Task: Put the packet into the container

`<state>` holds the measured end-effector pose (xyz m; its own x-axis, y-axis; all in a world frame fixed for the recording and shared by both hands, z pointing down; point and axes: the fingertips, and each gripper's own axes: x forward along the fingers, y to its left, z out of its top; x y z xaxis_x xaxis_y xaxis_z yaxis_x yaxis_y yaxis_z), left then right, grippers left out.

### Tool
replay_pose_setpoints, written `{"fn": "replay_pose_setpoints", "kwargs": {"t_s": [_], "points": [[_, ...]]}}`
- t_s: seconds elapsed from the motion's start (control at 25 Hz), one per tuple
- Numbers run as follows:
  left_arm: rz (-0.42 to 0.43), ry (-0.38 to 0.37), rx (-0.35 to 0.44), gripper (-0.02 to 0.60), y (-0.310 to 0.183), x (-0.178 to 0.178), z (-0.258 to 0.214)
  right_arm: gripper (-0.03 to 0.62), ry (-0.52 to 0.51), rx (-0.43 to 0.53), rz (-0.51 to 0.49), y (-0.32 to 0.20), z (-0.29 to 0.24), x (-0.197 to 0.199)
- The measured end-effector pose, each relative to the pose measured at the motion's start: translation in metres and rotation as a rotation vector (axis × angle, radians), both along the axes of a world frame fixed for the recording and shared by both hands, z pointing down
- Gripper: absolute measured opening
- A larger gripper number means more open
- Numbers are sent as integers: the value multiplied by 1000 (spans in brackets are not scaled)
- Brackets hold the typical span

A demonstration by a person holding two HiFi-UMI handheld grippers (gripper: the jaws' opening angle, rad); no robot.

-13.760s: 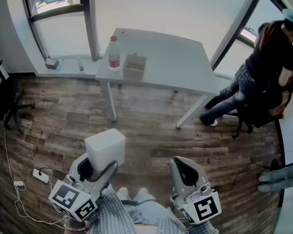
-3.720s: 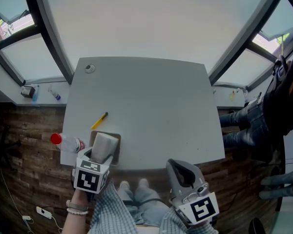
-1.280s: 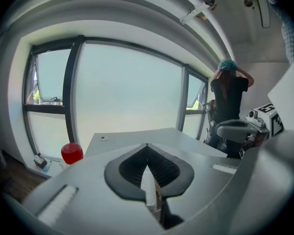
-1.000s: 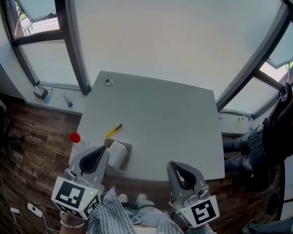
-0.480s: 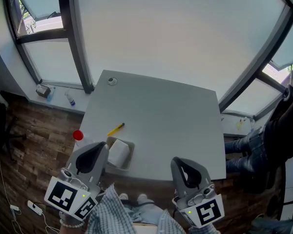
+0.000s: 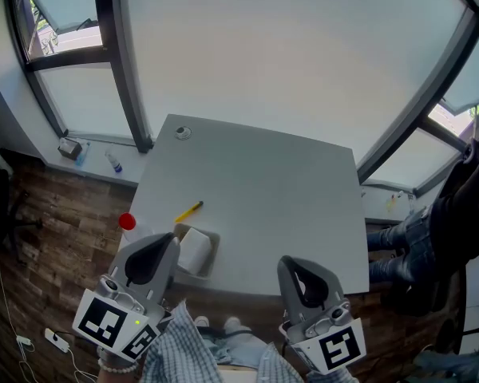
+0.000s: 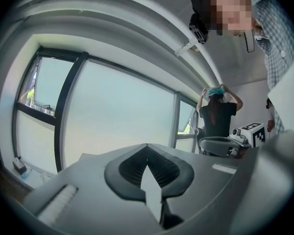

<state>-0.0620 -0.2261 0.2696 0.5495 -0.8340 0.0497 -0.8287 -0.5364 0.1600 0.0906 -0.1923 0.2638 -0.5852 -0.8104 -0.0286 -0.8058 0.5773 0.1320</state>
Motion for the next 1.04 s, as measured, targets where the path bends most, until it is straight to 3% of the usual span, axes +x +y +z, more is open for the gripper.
{"fn": "replay_pose_setpoints", "kwargs": {"t_s": [1.04], "points": [[25, 6, -6, 3, 0, 6, 4, -3, 29, -32, -15, 0, 11, -1]]}}
